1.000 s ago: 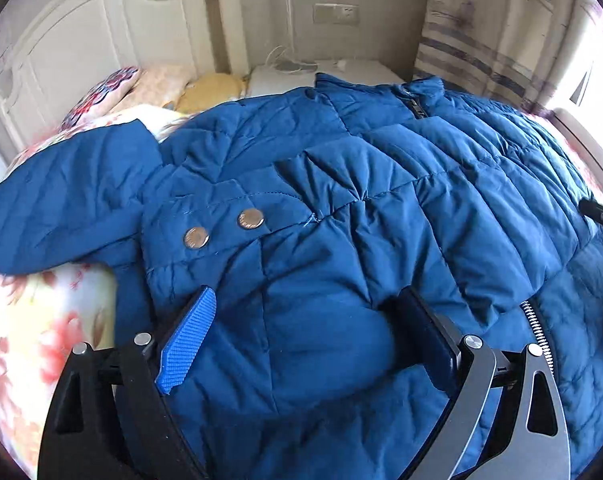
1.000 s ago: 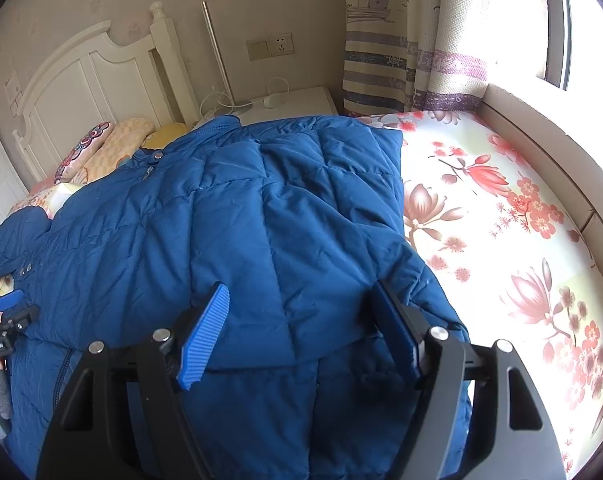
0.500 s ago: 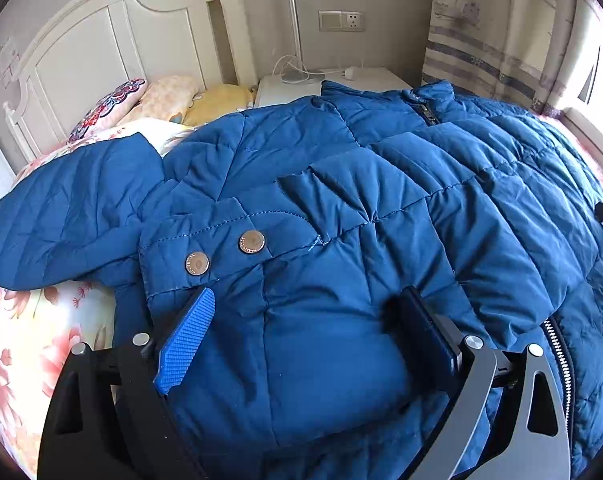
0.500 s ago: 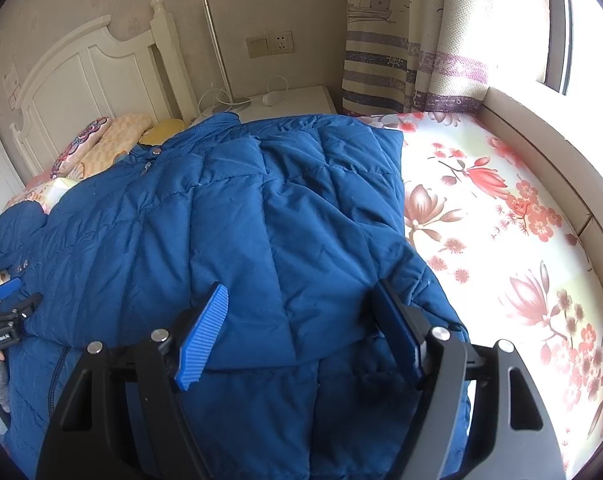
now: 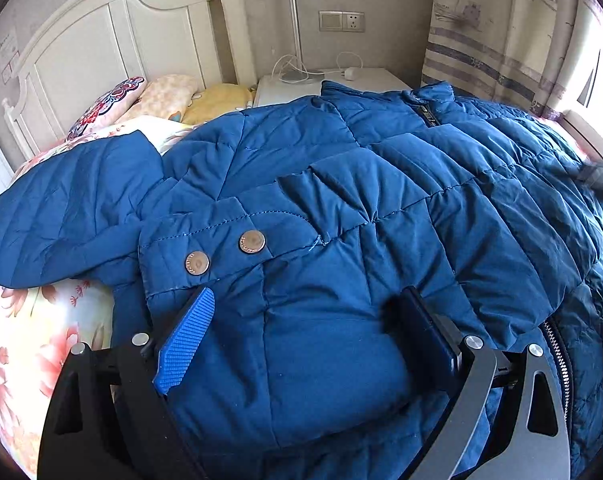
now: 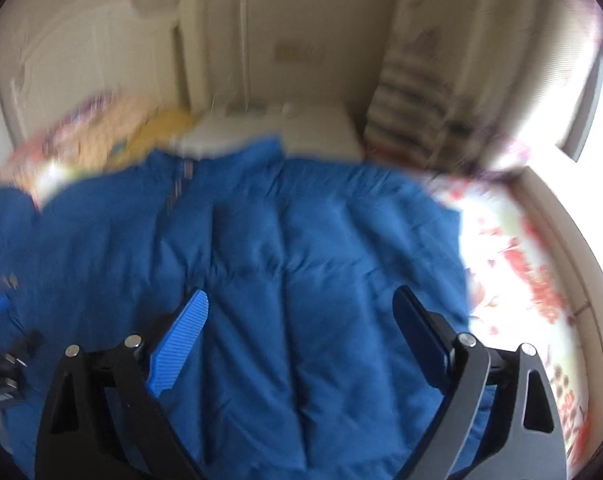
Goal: Fold large clothes
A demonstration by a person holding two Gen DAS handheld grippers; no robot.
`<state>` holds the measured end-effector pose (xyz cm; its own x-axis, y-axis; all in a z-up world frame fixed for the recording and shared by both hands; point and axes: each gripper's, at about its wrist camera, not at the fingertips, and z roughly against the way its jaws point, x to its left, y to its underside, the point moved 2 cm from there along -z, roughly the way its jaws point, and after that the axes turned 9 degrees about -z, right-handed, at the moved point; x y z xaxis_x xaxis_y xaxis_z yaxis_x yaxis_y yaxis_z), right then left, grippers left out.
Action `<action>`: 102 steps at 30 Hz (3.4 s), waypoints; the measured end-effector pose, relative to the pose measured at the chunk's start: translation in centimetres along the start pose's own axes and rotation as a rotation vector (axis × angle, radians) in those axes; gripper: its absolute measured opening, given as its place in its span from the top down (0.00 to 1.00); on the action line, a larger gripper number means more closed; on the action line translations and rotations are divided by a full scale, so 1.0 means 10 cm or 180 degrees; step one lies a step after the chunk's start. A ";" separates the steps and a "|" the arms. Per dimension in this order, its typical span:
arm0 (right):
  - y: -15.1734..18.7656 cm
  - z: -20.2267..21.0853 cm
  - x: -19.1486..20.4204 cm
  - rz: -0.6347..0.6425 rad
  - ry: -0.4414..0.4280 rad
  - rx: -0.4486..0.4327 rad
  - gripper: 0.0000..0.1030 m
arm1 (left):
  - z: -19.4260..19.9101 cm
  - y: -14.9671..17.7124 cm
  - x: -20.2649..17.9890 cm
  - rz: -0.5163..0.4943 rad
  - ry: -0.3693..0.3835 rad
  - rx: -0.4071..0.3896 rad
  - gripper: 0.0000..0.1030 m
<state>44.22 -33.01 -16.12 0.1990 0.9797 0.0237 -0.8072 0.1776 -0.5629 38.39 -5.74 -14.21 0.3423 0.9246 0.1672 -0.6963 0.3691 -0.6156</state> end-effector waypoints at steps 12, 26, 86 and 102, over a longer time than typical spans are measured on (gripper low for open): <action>0.64 0.47 0.08 0.0143 -0.0066 -0.0267 0.03 | 0.09 0.05 0.24 0.0468 0.0352 -0.0286 0.07; 0.58 0.46 0.01 0.0025 -0.0166 -0.0268 0.03 | 0.74 1.23 3.51 0.3668 -0.0291 -0.0770 0.07; 0.61 0.49 0.02 0.0014 -0.0259 -0.0319 0.02 | 0.11 0.98 2.25 0.3172 0.1291 -0.0561 0.05; 0.61 0.49 0.00 -0.0007 -0.0333 -0.0311 0.02 | 1.93 -1.25 1.03 0.0867 0.1104 -0.1621 0.94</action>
<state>36.62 -31.44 -15.51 0.1376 0.9846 0.1082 -0.7479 0.1749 -0.6404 38.47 0.96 10.06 0.4384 0.8632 -0.2502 -0.4311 -0.0423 -0.9013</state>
